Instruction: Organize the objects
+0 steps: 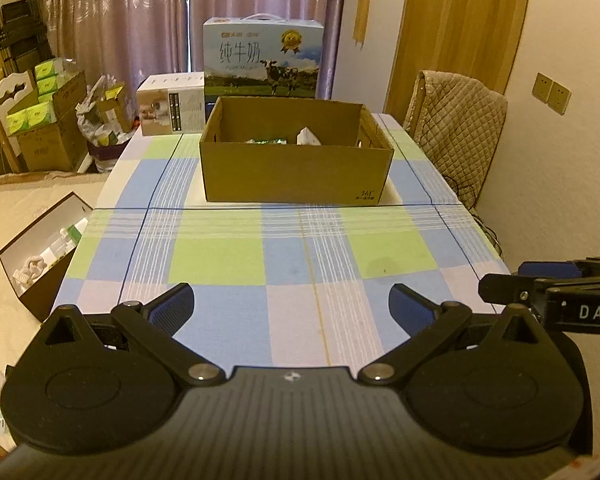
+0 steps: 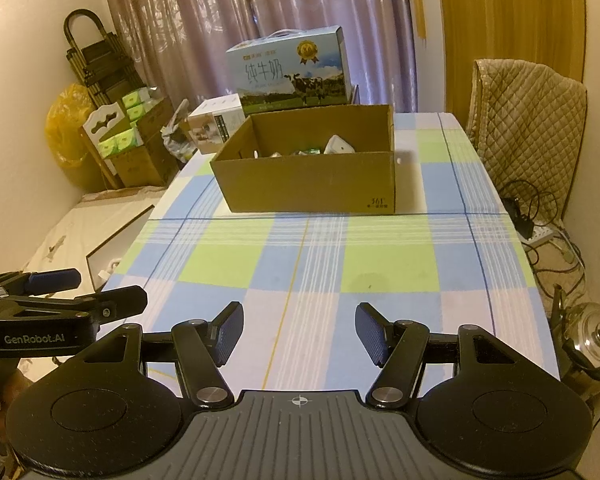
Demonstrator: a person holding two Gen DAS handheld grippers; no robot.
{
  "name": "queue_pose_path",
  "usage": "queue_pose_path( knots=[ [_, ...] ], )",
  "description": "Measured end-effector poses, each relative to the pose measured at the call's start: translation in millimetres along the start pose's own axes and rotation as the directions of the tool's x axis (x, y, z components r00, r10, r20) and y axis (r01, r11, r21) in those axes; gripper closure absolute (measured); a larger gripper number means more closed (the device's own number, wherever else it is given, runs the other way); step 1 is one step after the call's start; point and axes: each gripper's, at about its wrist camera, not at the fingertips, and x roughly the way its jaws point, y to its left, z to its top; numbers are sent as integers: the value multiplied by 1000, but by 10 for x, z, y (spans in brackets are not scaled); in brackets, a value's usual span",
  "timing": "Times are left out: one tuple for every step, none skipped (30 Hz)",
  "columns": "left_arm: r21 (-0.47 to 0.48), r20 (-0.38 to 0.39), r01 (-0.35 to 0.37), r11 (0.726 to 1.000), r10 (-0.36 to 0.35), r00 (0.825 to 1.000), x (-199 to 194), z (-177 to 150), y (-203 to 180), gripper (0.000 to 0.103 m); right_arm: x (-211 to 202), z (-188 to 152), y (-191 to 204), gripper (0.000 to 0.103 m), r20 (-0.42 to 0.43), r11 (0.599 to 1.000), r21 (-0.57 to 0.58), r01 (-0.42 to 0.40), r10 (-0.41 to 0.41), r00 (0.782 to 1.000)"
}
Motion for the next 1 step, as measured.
queue_pose_path(
  knots=[
    [-1,1,2,1000,-2,1000,-4,2,-1,1,0,0,0,44,0,1000,0,0,0,1000]
  ],
)
